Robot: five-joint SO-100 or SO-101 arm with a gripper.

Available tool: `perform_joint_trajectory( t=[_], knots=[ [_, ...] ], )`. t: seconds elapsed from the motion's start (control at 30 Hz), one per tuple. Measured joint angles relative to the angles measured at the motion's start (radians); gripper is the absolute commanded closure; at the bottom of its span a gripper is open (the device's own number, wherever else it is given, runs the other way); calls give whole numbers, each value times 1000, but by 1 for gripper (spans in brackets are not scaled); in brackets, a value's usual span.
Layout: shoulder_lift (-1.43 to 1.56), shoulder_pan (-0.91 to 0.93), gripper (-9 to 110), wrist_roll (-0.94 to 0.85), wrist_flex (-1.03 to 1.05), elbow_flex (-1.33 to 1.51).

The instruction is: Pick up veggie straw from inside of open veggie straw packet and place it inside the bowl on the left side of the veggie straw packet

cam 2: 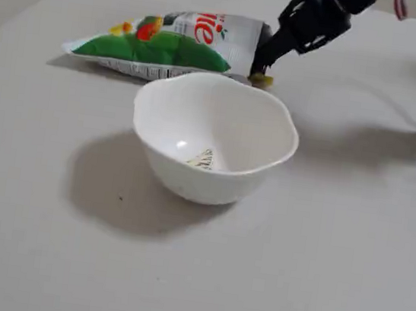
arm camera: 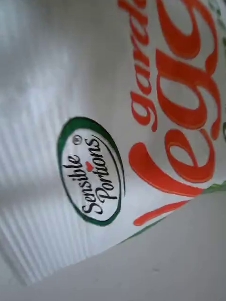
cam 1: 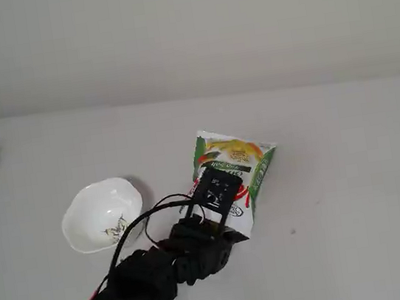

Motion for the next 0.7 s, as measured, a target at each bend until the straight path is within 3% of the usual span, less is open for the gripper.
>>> perform_joint_trajectory(
  t=[0.17,0.4,0.7],
  knots=[
    [-75,0,87,3,-25,-40],
    [-115,0,101,8,-31,-57],
    [-127,0,101,6,-31,-66]
  ],
)
